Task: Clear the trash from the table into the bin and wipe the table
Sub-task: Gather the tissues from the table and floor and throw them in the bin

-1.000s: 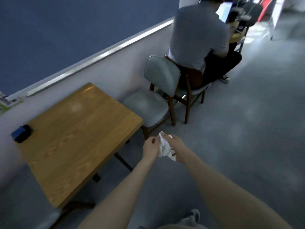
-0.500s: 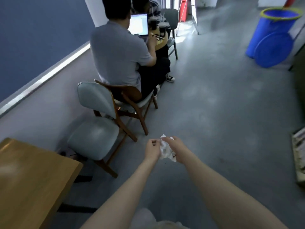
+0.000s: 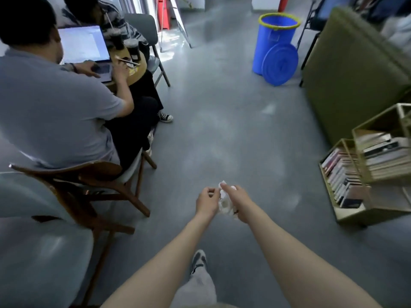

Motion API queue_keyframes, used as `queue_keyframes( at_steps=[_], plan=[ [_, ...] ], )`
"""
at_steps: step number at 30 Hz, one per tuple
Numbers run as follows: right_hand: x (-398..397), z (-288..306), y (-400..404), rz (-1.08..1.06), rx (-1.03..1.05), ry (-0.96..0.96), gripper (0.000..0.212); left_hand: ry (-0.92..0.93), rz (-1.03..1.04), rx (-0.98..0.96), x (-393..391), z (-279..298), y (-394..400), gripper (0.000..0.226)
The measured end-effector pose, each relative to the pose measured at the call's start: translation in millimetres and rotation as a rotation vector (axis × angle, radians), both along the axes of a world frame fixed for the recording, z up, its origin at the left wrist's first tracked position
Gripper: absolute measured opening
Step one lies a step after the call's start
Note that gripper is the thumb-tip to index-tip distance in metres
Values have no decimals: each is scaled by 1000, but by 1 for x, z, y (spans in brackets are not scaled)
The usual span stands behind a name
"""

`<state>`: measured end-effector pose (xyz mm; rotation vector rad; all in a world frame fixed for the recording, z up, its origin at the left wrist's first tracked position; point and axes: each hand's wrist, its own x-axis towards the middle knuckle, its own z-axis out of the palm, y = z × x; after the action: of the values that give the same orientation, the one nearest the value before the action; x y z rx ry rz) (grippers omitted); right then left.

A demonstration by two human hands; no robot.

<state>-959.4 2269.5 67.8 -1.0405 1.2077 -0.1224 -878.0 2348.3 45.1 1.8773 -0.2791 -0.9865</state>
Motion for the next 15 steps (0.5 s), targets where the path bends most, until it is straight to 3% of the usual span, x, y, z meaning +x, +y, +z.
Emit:
queue_keyframes(
  at_steps=[7,15],
  plan=[
    [56,16,-107,-104,-64,-3,52,-2,-196,-64,78,20,-119,33],
    [78,12,-198,-225,-48,-5,52,16,-319,-51,115,14,-218,28]
  ],
)
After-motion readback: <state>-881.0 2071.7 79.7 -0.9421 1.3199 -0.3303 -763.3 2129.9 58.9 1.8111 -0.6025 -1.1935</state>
